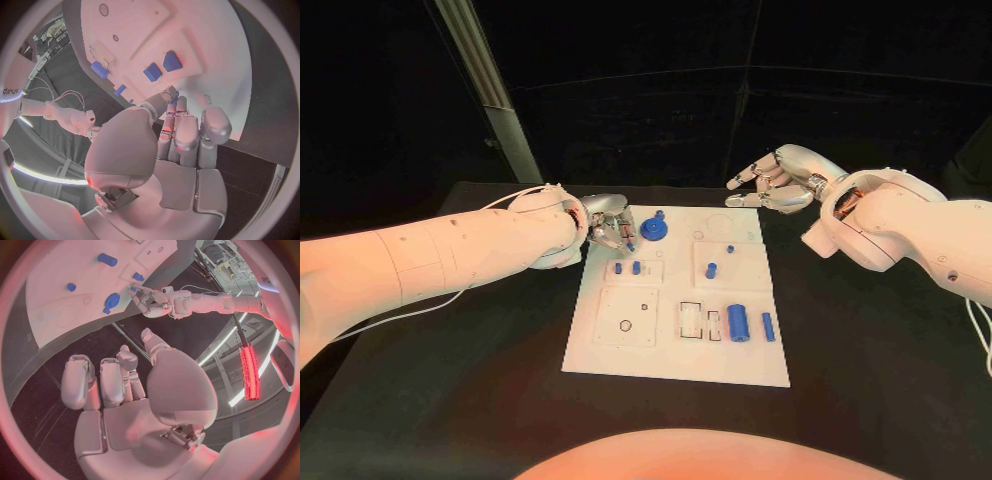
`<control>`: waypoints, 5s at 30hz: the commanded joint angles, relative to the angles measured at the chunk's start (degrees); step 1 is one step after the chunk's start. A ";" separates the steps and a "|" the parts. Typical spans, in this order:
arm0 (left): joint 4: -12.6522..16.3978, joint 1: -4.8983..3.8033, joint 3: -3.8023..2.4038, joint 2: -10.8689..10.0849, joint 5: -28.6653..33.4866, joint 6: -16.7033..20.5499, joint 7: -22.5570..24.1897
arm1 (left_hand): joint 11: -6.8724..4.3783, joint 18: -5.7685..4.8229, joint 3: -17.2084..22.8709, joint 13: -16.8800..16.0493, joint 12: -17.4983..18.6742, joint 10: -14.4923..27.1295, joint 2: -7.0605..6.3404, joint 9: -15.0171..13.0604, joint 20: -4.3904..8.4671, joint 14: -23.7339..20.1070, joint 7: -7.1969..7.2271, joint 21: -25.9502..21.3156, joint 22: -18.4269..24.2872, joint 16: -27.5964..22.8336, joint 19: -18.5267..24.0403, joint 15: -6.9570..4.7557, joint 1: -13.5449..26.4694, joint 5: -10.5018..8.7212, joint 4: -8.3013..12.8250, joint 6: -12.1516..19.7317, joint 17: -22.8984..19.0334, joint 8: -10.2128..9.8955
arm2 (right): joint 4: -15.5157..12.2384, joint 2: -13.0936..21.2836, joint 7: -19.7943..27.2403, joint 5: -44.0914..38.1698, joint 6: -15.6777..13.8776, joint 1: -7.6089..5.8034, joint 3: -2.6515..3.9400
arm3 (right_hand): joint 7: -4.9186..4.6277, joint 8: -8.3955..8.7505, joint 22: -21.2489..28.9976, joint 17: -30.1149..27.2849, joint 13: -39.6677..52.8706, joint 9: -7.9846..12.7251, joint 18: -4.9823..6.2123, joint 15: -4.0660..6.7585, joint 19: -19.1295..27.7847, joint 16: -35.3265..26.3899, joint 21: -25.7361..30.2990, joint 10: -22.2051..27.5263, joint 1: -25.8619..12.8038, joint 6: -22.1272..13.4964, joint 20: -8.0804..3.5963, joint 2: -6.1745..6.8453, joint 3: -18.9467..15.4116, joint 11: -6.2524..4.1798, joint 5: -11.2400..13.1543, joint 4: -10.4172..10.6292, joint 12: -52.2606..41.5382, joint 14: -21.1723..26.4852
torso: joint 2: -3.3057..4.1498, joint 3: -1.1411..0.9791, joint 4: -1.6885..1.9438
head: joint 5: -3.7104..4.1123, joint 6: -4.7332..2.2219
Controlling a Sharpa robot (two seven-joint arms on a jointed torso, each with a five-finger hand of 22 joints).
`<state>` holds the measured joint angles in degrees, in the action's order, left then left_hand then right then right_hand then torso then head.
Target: Assemble the parts on the task board
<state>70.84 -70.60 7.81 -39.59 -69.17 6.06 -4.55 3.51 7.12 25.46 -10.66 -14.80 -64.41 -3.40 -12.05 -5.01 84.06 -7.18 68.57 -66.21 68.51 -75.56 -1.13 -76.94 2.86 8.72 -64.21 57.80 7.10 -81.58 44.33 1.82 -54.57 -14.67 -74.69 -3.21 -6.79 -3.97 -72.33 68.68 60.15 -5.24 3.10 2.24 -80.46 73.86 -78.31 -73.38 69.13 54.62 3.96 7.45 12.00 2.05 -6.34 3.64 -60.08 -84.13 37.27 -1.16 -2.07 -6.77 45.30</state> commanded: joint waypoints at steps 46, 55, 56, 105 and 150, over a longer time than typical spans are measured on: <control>-1.55 -0.06 -0.01 1.96 -0.12 -2.99 -1.26 | 0.51 -0.77 -0.11 1.59 1.35 1.20 -1.61 2.15 -0.25 0.27 -0.49 -0.80 0.71 -0.56 0.99 0.33 2.05 -0.08 0.39 4.88 -1.55 -3.57 | 0.28 -0.53 0.53 0.15 1.40 -0.09 0.03 | -0.06 0.22 0.09 -0.03 -0.13 -0.11 0.97 0.08 0.11 -0.27 0.41 0.18 -0.14 0.12 0.10 -0.27 0.21 -0.02 -0.29 0.05 -0.23 -1.09 | 0.03 0.01 0.03 | -0.02 0.41; -1.55 -0.06 -0.01 1.75 -0.11 -1.68 -1.55 | 0.63 -0.66 0.12 2.47 1.86 1.77 -2.78 3.41 -0.41 0.10 -0.27 -1.09 0.92 -0.85 1.28 0.44 2.59 -0.08 0.62 7.05 -2.29 -3.67 | 0.55 -0.45 0.28 0.15 1.28 -0.09 0.03 | -0.10 0.28 0.64 -0.50 -4.04 -0.09 1.08 0.07 0.37 -0.76 0.85 2.62 -0.15 -0.08 0.10 -0.31 0.30 0.01 -0.31 -0.02 3.72 -0.96 | -0.03 0.03 0.03 | 0.00 0.46; -1.52 -0.06 -0.01 1.67 -0.11 -1.50 -1.53 | 0.64 -0.66 0.13 2.51 1.88 1.80 -2.81 3.44 -0.42 0.09 -0.29 -1.12 0.94 -0.86 1.30 0.45 2.60 -0.08 0.62 7.05 -2.32 -3.64 | 0.58 -0.43 0.27 0.15 1.27 -0.09 0.03 | -0.10 0.28 0.70 -0.51 -4.37 -0.09 1.10 0.07 0.40 -0.78 0.89 2.81 -0.15 -0.09 0.10 -0.32 0.31 0.02 -0.31 -0.03 4.05 -0.96 | -0.03 0.03 0.04 | 0.00 0.46; 9.35 -0.05 0.14 -8.32 67.53 6.01 31.68 | 0.46 3.44 0.86 2.81 -3.30 -0.36 -0.31 4.44 -0.55 -7.86 -0.97 -21.36 19.57 -19.57 13.72 0.44 2.36 0.63 -0.57 2.21 -26.58 -1.75 | 3.46 -4.03 -8.59 -37.36 3.42 5.28 -0.05 | -2.08 0.44 1.72 -11.05 -52.56 0.92 1.36 -2.85 0.45 -10.67 2.71 10.55 4.14 4.74 2.32 0.89 14.76 3.45 0.51 -12.14 54.31 -0.54 | 0.07 0.02 0.14 | 1.51 -0.76; 10.12 -0.02 0.20 -9.40 69.20 3.99 30.82 | 0.40 3.41 1.35 1.59 -4.60 0.25 0.34 4.03 -0.35 -7.82 -0.95 -22.17 20.05 -20.47 13.49 0.31 1.62 3.70 0.43 1.51 -27.45 -1.87 | 6.75 -8.16 -11.95 -47.02 7.50 8.03 -0.06 | -1.27 0.12 -1.38 -10.70 -56.52 1.37 0.82 -2.16 -0.58 -8.31 0.30 5.68 4.19 8.35 1.89 -2.50 17.70 2.62 0.58 -15.31 56.16 -0.65 | 0.01 0.01 0.04 | 1.22 -0.04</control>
<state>80.94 -70.54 8.06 -48.94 -0.36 11.03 25.66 3.99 10.18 26.81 -9.02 -19.06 -64.49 -3.50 -7.96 -5.59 76.48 -8.18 46.70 -46.22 48.36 -62.08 -0.72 -75.34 6.43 8.95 -62.34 30.40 5.50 -75.02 36.07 -8.42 -98.78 -7.72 -66.81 -3.13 -7.93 -4.04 -73.84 58.10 3.69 -3.96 4.01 -0.08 -81.08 65.81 -78.21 -68.02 73.55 63.28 5.81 4.69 29.65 4.36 -5.79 -11.34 -4.12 -84.04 37.29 -1.13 -2.07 -5.55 45.24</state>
